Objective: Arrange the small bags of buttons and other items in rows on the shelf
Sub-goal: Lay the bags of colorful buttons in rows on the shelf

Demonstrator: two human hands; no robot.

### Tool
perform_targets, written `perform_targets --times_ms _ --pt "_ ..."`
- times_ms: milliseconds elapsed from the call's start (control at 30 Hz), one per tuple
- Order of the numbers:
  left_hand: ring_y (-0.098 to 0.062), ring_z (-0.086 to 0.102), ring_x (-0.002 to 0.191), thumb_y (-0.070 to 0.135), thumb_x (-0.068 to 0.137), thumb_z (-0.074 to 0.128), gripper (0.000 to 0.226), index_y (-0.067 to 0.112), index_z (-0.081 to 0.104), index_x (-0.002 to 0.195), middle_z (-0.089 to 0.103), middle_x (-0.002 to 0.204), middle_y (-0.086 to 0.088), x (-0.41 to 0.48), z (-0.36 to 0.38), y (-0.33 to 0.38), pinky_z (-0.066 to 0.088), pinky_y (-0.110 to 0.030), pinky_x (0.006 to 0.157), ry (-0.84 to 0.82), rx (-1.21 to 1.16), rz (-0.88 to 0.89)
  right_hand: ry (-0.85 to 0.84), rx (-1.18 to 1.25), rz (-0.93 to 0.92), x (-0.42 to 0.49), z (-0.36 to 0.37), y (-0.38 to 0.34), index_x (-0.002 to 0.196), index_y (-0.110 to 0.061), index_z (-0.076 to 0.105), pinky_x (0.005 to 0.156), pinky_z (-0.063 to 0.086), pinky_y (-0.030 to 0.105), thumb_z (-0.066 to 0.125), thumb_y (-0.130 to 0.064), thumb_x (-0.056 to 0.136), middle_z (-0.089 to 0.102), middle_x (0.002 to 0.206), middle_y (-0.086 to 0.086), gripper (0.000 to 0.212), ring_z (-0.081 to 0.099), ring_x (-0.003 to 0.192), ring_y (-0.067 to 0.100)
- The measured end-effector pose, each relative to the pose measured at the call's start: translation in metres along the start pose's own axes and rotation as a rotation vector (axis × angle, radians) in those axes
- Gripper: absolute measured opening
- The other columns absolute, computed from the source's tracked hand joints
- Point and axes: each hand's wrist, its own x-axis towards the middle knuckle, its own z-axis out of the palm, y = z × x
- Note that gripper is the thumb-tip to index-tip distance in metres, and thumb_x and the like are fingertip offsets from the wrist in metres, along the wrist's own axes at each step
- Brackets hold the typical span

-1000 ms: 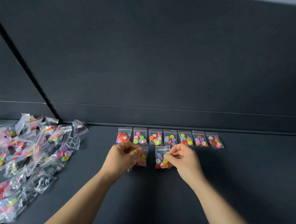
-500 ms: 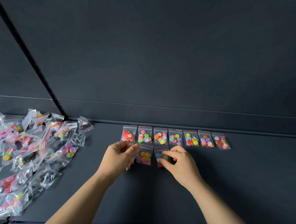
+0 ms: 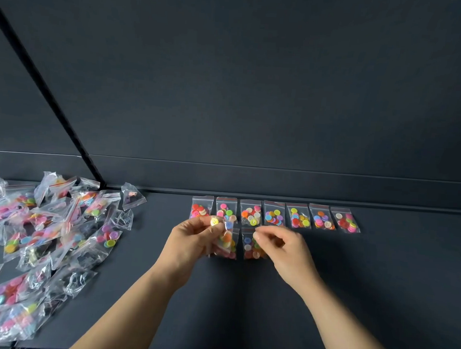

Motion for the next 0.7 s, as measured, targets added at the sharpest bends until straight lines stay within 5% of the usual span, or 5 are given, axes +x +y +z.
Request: perform_targets --times_ms 133,233,367,500,700 --pt "-0.030 0.066 0.073 0.019 0.071 0.073 0.023 0.003 0.069 0.088 0.070 0.085 -0.019 0.002 0.020 0.005 0.051 -0.044 0.082 -0.083 -0.064 0.004 -0.251 0.305 0.089 -0.004 -0.012 -0.024 0.092 -0.015 0.072 0.065 0.050 0.016 0.072 -0.023 0.083 0.073 0.080 -0.001 0.012 0.066 0.071 0.005" --pt "-0.035 0.055 0.087 0.024 0.069 0.078 0.036 -0.001 0.066 0.091 0.066 0.095 -0.024 0.003 0.033 0.005 0.045 -0.048 0.090 -0.121 -0.081 -0.010 -0.194 0.266 0.069 -0.001 -0.017 -0.022 0.084 -0.013 0.072 0.073 0.058 0.031 0.071 -0.016 0.084 0.073 0.080 0.006 0.003 0.068 0.075 0.019" --pt "-0.030 0.055 0.081 0.025 0.066 0.079 0.030 0.007 0.061 0.081 0.068 0.085 -0.018 0.001 0.036 0.001 0.048 -0.040 0.077 -0.115 0.053 0.008 -0.083 0.455 0.121 0.004 -0.034 -0.017 0.089 -0.004 0.066 0.078 0.059 0.033 0.064 -0.012 0.089 0.071 0.083 0.010 0.008 0.070 0.083 0.022" --pt "-0.014 0.062 0.066 0.024 0.074 0.076 0.033 0.007 0.064 0.100 0.072 0.079 -0.006 -0.004 0.056 -0.002 0.046 -0.023 0.055 -0.165 0.151 -0.044 -0.176 0.367 0.095 0.005 -0.058 -0.007 0.093 -0.006 0.066 0.069 0.057 0.027 0.061 -0.005 0.090 0.071 0.075 0.004 0.005 0.069 0.072 0.015" --pt "-0.012 0.056 0.059 0.021 0.082 0.072 0.014 0.009 0.066 0.083 0.065 0.069 -0.006 -0.006 0.068 -0.014 0.043 -0.022 0.049 -0.120 0.211 -0.034 -0.238 0.407 0.162 0.002 -0.070 0.000 0.102 -0.011 0.068 0.076 0.059 0.037 0.071 -0.011 0.085 0.074 0.091 0.011 0.018 0.072 0.085 0.024"
